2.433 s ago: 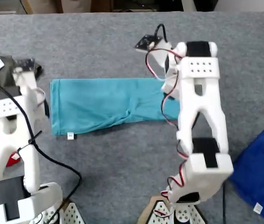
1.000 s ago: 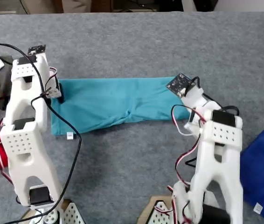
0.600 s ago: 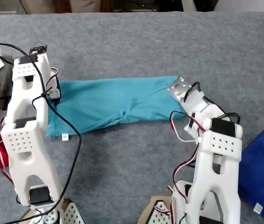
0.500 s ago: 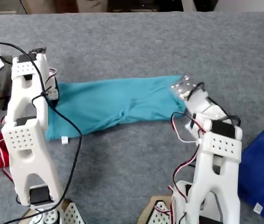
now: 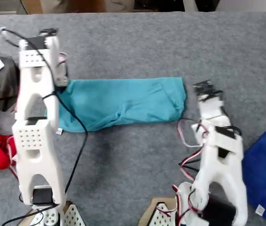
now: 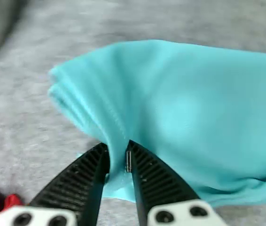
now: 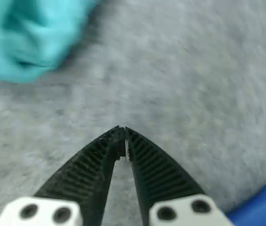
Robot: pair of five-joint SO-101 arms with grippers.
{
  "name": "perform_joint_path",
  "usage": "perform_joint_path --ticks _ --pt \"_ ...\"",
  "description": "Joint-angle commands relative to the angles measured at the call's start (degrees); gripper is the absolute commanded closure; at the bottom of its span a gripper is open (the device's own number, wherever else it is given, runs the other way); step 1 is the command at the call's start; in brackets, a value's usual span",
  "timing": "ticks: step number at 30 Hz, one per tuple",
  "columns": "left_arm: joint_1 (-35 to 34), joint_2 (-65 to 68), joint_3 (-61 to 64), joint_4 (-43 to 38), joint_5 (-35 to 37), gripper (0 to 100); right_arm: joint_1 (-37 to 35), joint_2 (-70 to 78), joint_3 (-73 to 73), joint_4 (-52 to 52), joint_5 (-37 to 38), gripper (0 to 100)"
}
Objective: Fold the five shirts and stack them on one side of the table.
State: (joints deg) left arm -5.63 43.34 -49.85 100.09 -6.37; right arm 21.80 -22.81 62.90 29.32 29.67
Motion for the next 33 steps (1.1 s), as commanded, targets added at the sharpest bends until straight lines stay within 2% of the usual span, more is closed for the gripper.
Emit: perform_joint_path --ticks 1,10,16,22,28,33 --pt "5.27 -3.03 -1.67 0.79 3.34 98 4.26 1.98 -4.62 -1.67 -4.57 99.3" --pt "20.84 -3.03 -8.35 0.70 7.82 98 14.11 2.07 -5.41 -7.65 -15.65 99.3" --pt "30.15 -2.51 -21.71 0.09 8.09 98 14.20 2.07 -5.41 -8.44 -16.18 99.3" --pt "37.63 -2.42 -24.44 -8.62 8.09 98 13.49 2.15 -5.32 -8.44 -16.09 99.3" --pt "43.34 -2.42 -16.88 -17.85 8.09 98 12.97 2.15 -5.23 -8.44 -16.09 99.3" --pt "44.92 -2.42 -10.29 -27.16 8.09 98 12.97 2.15 -5.23 -8.44 -16.09 99.3"
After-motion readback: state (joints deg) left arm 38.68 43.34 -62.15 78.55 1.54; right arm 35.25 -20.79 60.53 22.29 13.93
